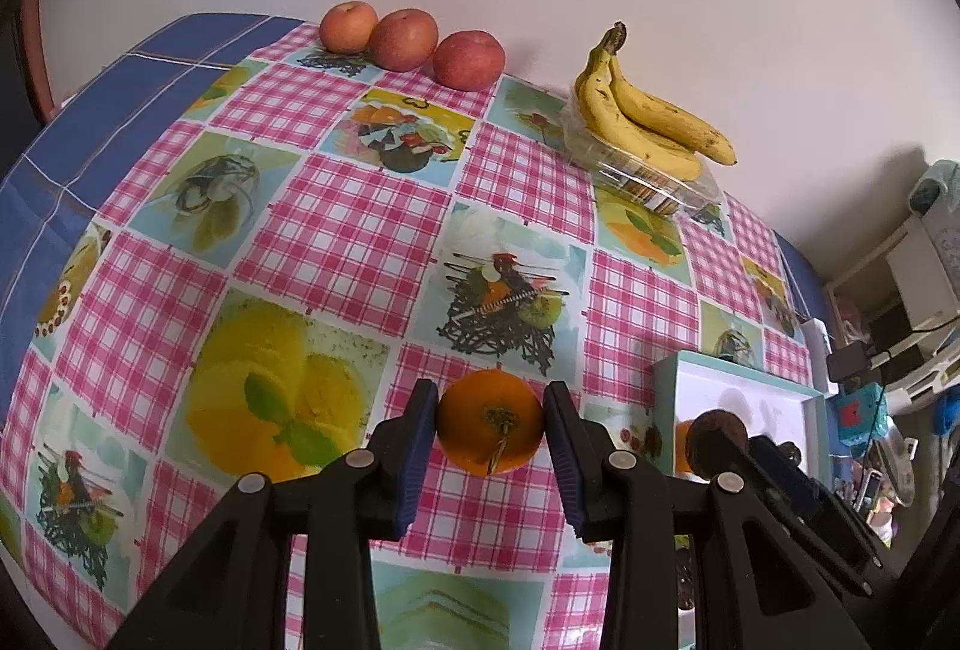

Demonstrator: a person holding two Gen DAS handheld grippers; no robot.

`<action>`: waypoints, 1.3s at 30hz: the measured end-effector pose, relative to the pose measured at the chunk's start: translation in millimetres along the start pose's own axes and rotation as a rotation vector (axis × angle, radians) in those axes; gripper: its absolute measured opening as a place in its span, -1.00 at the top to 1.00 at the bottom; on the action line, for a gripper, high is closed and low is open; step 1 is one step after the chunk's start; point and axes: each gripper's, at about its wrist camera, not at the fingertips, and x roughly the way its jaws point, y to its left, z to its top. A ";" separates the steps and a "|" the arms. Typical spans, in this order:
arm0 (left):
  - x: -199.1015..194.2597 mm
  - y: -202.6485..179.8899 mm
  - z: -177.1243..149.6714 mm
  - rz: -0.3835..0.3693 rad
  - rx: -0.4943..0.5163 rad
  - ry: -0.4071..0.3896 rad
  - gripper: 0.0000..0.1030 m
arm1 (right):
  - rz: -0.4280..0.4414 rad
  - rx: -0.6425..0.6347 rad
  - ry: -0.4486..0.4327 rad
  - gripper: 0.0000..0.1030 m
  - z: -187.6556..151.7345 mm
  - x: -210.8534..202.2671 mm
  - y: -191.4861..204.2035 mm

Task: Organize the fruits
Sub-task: 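Close right tool on the brown date and lift it, then carry the mandarin and date over the white tray with both tools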

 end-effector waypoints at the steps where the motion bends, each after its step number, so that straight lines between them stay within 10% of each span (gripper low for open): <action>1: -1.0 -1.1 -1.1 0.000 0.002 -0.001 0.25 | -0.003 0.000 0.001 0.10 -2.2 -2.1 -1.4; 39: 16.1 -148.3 -82.8 -0.173 0.277 0.142 0.25 | -0.224 0.307 0.047 0.10 -46.9 -47.1 -182.3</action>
